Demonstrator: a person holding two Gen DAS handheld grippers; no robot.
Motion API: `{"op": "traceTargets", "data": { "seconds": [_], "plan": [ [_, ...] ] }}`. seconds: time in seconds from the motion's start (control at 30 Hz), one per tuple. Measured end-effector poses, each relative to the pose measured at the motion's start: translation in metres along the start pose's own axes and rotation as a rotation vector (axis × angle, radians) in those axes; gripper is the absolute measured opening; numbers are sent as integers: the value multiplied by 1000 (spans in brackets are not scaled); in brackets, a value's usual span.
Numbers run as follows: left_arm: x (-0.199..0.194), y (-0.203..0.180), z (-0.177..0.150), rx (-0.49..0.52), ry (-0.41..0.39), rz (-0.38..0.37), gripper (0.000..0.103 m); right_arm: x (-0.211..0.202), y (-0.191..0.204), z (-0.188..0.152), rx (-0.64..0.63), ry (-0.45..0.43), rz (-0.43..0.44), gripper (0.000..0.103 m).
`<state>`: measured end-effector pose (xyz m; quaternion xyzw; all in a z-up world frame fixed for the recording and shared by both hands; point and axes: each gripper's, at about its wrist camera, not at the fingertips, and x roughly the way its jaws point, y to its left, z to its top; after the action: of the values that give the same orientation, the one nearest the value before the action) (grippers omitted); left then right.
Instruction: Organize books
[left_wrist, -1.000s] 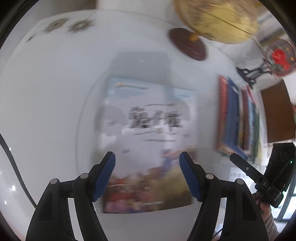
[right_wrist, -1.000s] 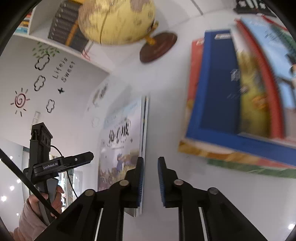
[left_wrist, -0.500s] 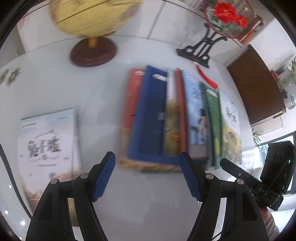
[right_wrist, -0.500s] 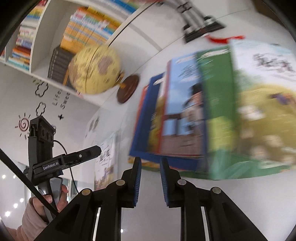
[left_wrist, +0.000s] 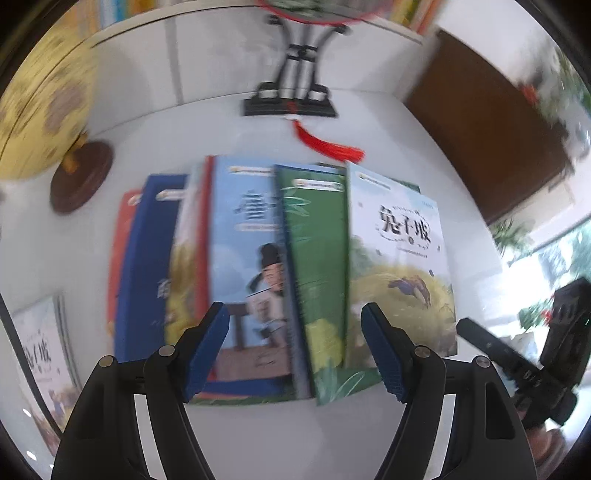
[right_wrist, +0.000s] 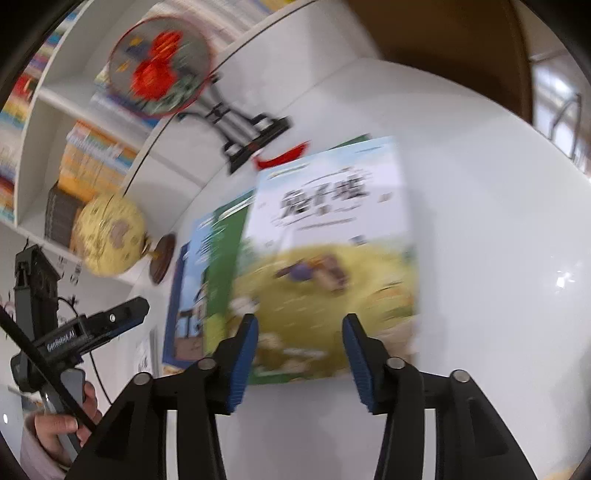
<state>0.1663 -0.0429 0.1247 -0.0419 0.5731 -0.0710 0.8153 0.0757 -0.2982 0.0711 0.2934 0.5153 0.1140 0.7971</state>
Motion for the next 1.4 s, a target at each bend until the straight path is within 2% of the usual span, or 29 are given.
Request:
{"op": "traceTargets", "data": {
  "seconds": [0.13, 0.23, 0.37, 0.5, 0.73, 0.8, 1.0, 1.07, 1.2, 1.3, 1.4],
  "plan": [
    [15, -38, 10, 87, 29, -10, 72, 0, -25, 11, 35, 33, -8, 49],
    [29, -56, 16, 108, 64, -32, 72, 0, -39, 17, 44, 45, -8, 49],
    [43, -76, 22, 152, 91, -24, 72, 0, -55, 25, 48, 49, -7, 49],
    [57, -88, 26, 183, 113, -16, 72, 1, -69, 31, 61, 57, 3, 49],
    [80, -93, 26, 186, 163, -50, 72, 9, -76, 32, 69, 67, 28, 49],
    [81, -94, 25, 195, 149, -54, 72, 11, -73, 33, 47, 63, 33, 49],
    [82, -87, 33, 172, 161, -106, 73, 17, -73, 35, 35, 43, 96, 57],
    [82, -78, 36, 117, 169, -159, 75, 18, -71, 35, 25, 34, 123, 69],
    [82, -65, 43, 20, 183, -226, 75, 20, -65, 35, 2, 36, 140, 79],
    [81, -62, 46, -12, 186, -219, 75, 23, -62, 37, -18, 54, 146, 79],
    [78, -56, 49, -5, 153, -155, 76, 26, -62, 39, -26, 73, 160, 79]
  ]
}}
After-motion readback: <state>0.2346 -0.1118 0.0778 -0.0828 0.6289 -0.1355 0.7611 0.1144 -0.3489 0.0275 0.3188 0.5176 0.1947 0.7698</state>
